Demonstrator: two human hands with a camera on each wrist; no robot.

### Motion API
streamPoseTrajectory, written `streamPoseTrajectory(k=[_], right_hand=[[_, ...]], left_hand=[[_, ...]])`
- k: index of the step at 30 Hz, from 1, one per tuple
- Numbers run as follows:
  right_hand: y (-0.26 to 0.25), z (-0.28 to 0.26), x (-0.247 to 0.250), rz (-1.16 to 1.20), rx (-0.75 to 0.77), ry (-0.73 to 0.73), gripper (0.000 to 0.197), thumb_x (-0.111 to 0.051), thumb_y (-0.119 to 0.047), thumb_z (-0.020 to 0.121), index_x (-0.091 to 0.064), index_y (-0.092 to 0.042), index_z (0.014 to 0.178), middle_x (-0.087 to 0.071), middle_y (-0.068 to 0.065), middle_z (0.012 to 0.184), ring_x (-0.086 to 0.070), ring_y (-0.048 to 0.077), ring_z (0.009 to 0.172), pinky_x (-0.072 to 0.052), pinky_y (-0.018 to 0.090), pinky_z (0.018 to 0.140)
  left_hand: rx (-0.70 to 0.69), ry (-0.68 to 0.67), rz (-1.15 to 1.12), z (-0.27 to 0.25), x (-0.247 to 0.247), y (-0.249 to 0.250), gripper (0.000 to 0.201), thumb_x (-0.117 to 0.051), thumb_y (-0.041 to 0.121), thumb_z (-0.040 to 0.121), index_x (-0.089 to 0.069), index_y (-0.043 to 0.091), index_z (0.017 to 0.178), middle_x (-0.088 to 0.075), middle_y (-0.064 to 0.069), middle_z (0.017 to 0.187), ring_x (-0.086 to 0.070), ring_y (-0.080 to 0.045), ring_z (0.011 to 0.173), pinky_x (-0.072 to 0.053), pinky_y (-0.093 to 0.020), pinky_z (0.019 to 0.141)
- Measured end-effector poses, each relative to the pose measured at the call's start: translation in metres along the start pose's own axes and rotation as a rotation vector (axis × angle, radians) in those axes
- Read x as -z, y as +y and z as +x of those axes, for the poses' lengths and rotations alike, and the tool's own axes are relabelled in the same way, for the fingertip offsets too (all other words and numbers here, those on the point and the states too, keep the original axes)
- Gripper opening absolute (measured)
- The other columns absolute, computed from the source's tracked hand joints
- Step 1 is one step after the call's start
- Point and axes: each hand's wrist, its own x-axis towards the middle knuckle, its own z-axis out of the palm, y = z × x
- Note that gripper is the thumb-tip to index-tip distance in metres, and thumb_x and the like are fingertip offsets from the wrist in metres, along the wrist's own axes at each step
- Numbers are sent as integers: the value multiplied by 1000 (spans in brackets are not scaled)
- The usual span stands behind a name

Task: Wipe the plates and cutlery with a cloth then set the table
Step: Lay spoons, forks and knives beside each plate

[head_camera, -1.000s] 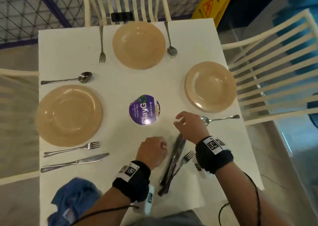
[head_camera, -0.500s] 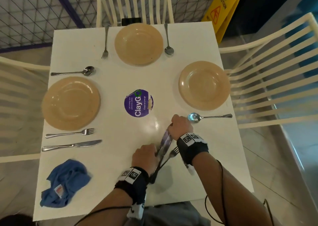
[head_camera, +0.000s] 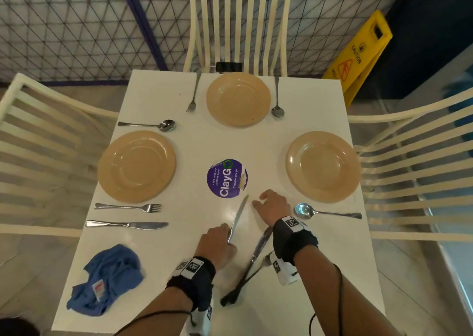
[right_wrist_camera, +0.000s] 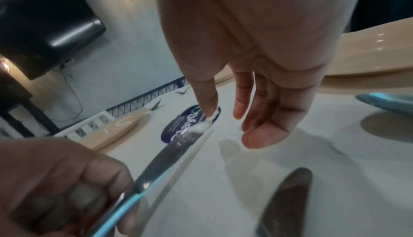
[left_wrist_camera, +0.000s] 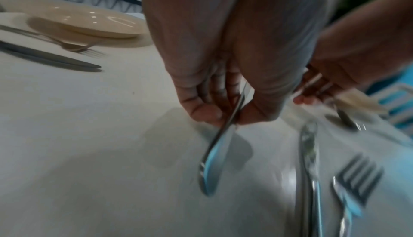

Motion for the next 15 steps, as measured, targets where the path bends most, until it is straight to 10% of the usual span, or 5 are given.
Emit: streamPoseTrajectory(k=[4, 9, 15], right_hand=[[-22, 1, 10, 184, 63, -1, 40, -62, -44, 91, -60, -19, 122, -68, 4, 116, -64, 25, 108, -49, 39, 98], [-90, -11, 36, 639, 104, -136, 33, -66, -42, 92, -66, -12, 106, -71, 14, 91, -67, 20, 61, -62, 45, 79], [-168, -31, 77, 1046, 63, -303, 79, -44, -71, 91, -70, 3, 106, -73, 22, 90, -72, 34, 76, -61, 43, 78]], left_hand=[[-59, -4, -167, 5, 37, -20, 20, -62, 27, 70, -63, 26, 90, -68, 4, 87, -64, -23, 85, -55, -37, 79], [-269, 111, -324, 10, 104, -29, 27, -67, 15, 86, -70, 40, 95, -67, 12, 71, -57, -2, 63, -49, -23, 68], [-499, 342, -17, 33, 199, -38, 31, -69, 27, 94, -69, 38, 123, -70, 13, 97, -61, -7, 83, -49, -27, 78]])
